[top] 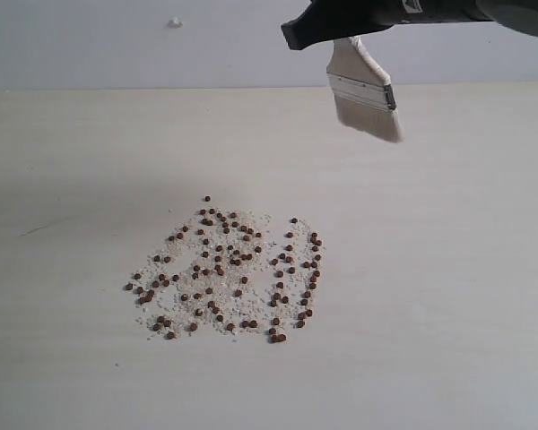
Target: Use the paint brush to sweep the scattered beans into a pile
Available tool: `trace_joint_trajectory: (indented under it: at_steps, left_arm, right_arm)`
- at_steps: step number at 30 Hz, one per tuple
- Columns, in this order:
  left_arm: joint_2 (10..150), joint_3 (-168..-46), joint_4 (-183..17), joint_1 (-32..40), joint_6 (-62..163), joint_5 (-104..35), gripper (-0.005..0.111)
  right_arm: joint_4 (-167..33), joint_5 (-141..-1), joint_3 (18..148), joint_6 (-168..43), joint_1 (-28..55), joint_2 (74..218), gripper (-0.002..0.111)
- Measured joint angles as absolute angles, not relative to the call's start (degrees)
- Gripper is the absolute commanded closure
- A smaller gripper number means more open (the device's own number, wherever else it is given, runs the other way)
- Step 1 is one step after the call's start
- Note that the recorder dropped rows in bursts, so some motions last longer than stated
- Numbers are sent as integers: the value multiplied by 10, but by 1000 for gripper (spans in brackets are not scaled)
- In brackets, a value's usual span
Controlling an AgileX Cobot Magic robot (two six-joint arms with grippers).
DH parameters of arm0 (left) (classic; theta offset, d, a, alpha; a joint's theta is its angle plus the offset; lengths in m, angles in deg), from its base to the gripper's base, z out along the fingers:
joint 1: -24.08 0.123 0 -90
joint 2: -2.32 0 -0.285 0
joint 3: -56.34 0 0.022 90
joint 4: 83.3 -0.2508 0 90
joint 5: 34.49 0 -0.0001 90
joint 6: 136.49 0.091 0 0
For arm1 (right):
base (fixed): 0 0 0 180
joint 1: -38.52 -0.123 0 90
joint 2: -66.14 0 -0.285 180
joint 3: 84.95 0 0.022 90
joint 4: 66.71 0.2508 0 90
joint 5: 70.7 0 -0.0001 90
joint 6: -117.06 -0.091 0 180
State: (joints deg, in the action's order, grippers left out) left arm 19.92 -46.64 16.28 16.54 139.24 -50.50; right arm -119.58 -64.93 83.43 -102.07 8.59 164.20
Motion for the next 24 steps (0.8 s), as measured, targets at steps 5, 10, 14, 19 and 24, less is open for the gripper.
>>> trace_joint_trajectory:
  at_steps: [5,10,14,19,24]
  left_arm:
    - [199,-466,163,165,1392,-506,107]
    - [199,-466,163,165,1392,-507,107]
    - [199,-466,163,165,1392,-508,107]
    - [199,-465,163,165,1392,-508,107]
    - [199,-465,163,165,1392,-509,107]
  right_arm:
    - [-1315,-567,806,-1077,34,1621,108]
    - [-1591,-452,719,-1338,-40,1589,108]
    - [-1644,-367,670,-1407,-92,1574,108]
    - [-1654,-368,663,-1463,-112,1573,108]
    - [-1656,-368,663,-1443,-113,1573,108]
